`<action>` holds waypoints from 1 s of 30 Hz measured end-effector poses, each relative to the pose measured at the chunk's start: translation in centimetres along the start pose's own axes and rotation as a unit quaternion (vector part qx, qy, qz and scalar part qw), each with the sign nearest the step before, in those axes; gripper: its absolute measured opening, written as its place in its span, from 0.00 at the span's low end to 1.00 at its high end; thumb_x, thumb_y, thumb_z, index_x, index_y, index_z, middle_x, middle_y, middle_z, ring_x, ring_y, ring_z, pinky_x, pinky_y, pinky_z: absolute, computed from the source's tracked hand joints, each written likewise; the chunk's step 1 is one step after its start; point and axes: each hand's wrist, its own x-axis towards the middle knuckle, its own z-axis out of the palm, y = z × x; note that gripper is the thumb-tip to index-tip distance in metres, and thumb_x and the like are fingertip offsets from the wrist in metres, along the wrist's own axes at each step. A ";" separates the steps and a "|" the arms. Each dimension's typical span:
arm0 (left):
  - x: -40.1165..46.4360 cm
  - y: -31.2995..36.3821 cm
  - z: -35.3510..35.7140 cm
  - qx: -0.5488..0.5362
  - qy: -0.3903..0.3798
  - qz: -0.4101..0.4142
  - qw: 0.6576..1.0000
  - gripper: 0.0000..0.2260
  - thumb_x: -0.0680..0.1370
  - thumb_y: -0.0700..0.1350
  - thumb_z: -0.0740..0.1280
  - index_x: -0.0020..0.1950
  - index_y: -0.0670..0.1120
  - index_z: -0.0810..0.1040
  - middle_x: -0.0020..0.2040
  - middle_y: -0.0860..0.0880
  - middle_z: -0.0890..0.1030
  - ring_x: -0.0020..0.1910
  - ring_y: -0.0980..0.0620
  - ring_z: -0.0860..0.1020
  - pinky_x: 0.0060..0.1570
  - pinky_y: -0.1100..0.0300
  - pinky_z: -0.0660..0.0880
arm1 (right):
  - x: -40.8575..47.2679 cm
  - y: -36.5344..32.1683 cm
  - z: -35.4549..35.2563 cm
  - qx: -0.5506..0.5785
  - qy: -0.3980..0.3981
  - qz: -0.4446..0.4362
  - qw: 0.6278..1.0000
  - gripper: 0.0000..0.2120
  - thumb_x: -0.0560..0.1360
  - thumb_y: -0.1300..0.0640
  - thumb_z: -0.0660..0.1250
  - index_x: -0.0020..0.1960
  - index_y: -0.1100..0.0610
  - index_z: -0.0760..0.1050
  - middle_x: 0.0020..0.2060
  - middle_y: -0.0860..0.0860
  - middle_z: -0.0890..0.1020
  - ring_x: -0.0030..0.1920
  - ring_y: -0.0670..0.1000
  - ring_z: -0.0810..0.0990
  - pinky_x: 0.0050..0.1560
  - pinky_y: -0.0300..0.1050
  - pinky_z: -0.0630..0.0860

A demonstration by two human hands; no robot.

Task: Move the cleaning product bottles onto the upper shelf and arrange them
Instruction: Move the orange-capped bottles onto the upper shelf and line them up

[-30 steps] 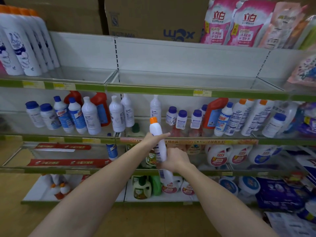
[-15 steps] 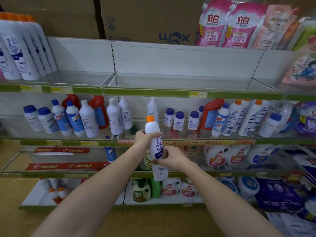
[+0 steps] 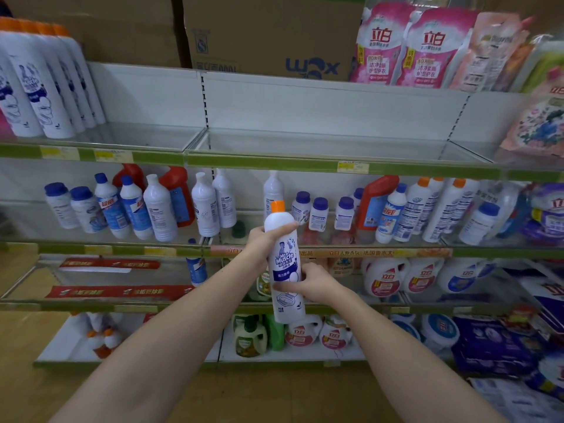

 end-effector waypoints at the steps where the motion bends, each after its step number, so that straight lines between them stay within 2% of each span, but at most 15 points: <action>1: -0.1 -0.1 -0.1 0.006 -0.007 -0.001 1.000 0.34 0.62 0.56 0.82 0.61 0.43 0.75 0.48 0.43 0.86 0.45 0.43 0.86 0.49 0.43 0.83 | -0.1 0.1 0.1 0.001 0.000 0.001 1.000 0.25 0.64 0.35 0.77 0.55 0.46 0.79 0.49 0.45 0.85 0.50 0.46 0.83 0.52 0.48 0.82; 4: -0.2 -0.2 -0.5 0.027 -0.021 0.002 0.999 0.36 0.62 0.57 0.82 0.63 0.43 0.74 0.49 0.43 0.86 0.46 0.43 0.86 0.51 0.43 0.83 | -0.8 -0.1 0.2 -0.014 0.002 0.003 1.000 0.25 0.64 0.35 0.77 0.56 0.45 0.78 0.49 0.44 0.85 0.50 0.45 0.83 0.54 0.49 0.81; 7: -0.7 0.0 -1.1 0.052 -0.038 0.012 0.998 0.33 0.64 0.55 0.82 0.63 0.43 0.75 0.50 0.44 0.86 0.47 0.44 0.86 0.50 0.46 0.83 | -1.2 0.0 0.8 -0.026 0.006 0.011 1.000 0.28 0.63 0.34 0.77 0.58 0.45 0.78 0.50 0.44 0.85 0.50 0.45 0.83 0.54 0.49 0.81; 11: -1.4 0.0 -1.9 0.075 -0.041 0.030 0.996 0.31 0.66 0.52 0.81 0.63 0.43 0.75 0.50 0.44 0.85 0.47 0.45 0.85 0.45 0.51 0.83 | -1.4 0.2 1.8 -0.030 0.017 0.023 0.999 0.32 0.59 0.30 0.77 0.58 0.41 0.76 0.56 0.46 0.82 0.53 0.47 0.82 0.57 0.52 0.81; 14: -2.2 0.0 -2.5 0.087 -0.018 0.044 0.995 0.26 0.67 0.51 0.81 0.58 0.44 0.75 0.47 0.46 0.84 0.43 0.48 0.84 0.35 0.57 0.79 | -2.4 -1.1 2.4 -0.017 -0.002 0.026 1.000 0.19 0.68 0.40 0.78 0.53 0.40 0.72 0.51 0.44 0.82 0.56 0.49 0.81 0.58 0.51 0.79; 16: -2.6 0.0 -3.2 0.093 -0.002 0.060 0.994 0.21 0.67 0.49 0.81 0.52 0.47 0.75 0.45 0.49 0.83 0.41 0.52 0.83 0.32 0.61 0.76 | -2.6 -1.8 3.0 -0.007 -0.015 0.023 1.000 0.18 0.72 0.46 0.77 0.52 0.41 0.69 0.49 0.43 0.79 0.56 0.49 0.79 0.57 0.48 0.77; 17: -2.7 0.0 -3.6 0.098 0.003 0.067 0.993 0.20 0.67 0.49 0.82 0.50 0.48 0.75 0.44 0.49 0.83 0.40 0.53 0.83 0.32 0.62 0.76 | -2.7 -2.3 3.5 -0.007 -0.014 0.018 1.000 0.20 0.71 0.46 0.77 0.56 0.43 0.69 0.51 0.44 0.79 0.56 0.48 0.78 0.57 0.47 0.76; 19: -2.9 0.3 -4.7 0.109 0.013 0.080 0.991 0.22 0.65 0.50 0.82 0.52 0.47 0.76 0.47 0.48 0.84 0.42 0.52 0.83 0.35 0.59 0.78 | -2.3 -3.1 4.7 -0.030 -0.006 0.013 0.999 0.31 0.67 0.40 0.77 0.64 0.48 0.69 0.56 0.46 0.79 0.56 0.48 0.78 0.60 0.49 0.77; 22: -3.0 1.2 -6.0 0.133 0.016 0.097 0.986 0.26 0.63 0.52 0.83 0.54 0.45 0.77 0.49 0.46 0.85 0.45 0.48 0.85 0.46 0.50 0.82 | -1.7 -4.8 5.9 -0.056 0.010 -0.011 0.998 0.27 0.70 0.43 0.77 0.63 0.49 0.70 0.54 0.47 0.78 0.55 0.49 0.77 0.55 0.46 0.75; 25: -3.2 3.1 -7.2 0.147 0.021 0.140 0.979 0.24 0.62 0.52 0.84 0.51 0.45 0.80 0.46 0.47 0.86 0.44 0.48 0.85 0.47 0.48 0.83 | -0.2 -6.8 6.3 -0.039 0.027 -0.017 0.999 0.39 0.66 0.40 0.79 0.71 0.49 0.68 0.60 0.48 0.79 0.57 0.50 0.77 0.58 0.48 0.76; 30: -3.1 7.9 -10.3 0.092 0.060 0.183 0.977 0.18 0.65 0.51 0.83 0.48 0.47 0.81 0.45 0.47 0.86 0.43 0.50 0.85 0.40 0.55 0.82 | 2.9 -11.0 5.4 0.059 0.023 -0.063 0.996 0.32 0.67 0.48 0.81 0.66 0.47 0.71 0.57 0.44 0.80 0.59 0.50 0.78 0.59 0.49 0.76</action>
